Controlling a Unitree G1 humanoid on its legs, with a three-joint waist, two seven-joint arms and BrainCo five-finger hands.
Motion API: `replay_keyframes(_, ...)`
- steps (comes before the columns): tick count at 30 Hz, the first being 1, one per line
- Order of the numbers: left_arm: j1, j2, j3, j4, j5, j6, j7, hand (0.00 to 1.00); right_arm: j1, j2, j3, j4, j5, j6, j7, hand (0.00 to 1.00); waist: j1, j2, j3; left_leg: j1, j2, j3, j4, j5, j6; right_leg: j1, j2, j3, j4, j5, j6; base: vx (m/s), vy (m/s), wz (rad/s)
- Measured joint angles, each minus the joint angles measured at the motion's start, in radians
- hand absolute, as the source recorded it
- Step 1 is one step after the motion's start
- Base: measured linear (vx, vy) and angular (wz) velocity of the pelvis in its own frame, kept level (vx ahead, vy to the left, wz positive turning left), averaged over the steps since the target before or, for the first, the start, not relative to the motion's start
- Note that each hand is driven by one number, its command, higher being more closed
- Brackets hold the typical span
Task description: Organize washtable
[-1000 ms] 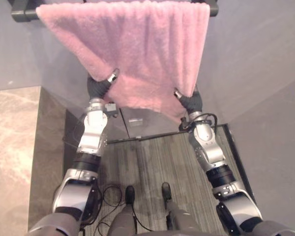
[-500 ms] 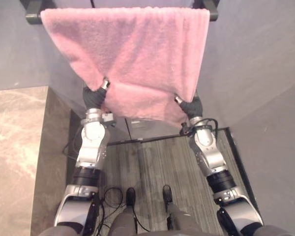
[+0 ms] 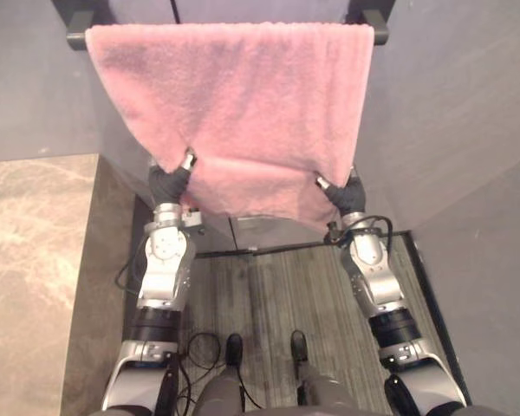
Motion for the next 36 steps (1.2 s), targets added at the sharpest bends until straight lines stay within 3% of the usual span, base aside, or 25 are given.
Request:
replay_keyframes(15, 0.055, 0.01, 0.0, -0.011, 0.043, 0.0, 0.001, 0.0, 0.111, -0.002, -0.02, 0.0, 0.001, 0.014, -0.001, 0.0, -0.002, 0.001, -0.001, 0.0, -0.001, 0.0, 0.006, 0.0, 0.0, -0.001, 0.0, 0.001, 0.0, 0.0, 0.0, 0.03, 0.028, 0.0)
replay_keyframes(26, 0.301, -0.038, 0.043, -0.091, 0.08, 0.001, -0.019, 0.0, 0.315, 0.0, -0.076, -0.091, -0.01, 0.014, 0.01, 0.0, -0.002, 0.013, -0.018, -0.001, -0.001, 0.0, 0.006, -0.003, -0.004, -0.002, -0.001, 0.003, 0.0, -0.005, 0.006, 0.0, 0.0, 0.0)
replay_keyframes(31, 0.427, -0.084, 0.06, -0.128, 0.08, 0.001, -0.065, 0.0, 0.397, 0.001, -0.076, -0.145, -0.009, 0.012, 0.073, 0.0, -0.001, 0.023, -0.042, -0.001, -0.003, 0.0, 0.0, -0.003, -0.003, -0.001, -0.002, -0.004, 0.0, -0.018, 0.012, 0.0, 0.0, 0.0)
replay_keyframes(36, 0.552, -0.127, 0.048, -0.173, 0.076, 0.001, -0.129, 0.0, 0.465, -0.005, 0.022, -0.196, 0.015, 0.008, 0.16, 0.0, -0.002, 0.035, -0.069, 0.004, -0.003, -0.003, -0.001, 0.0, 0.0, 0.007, -0.004, -0.026, 0.005, -0.027, 0.011, 0.03, 0.029, 0.08)
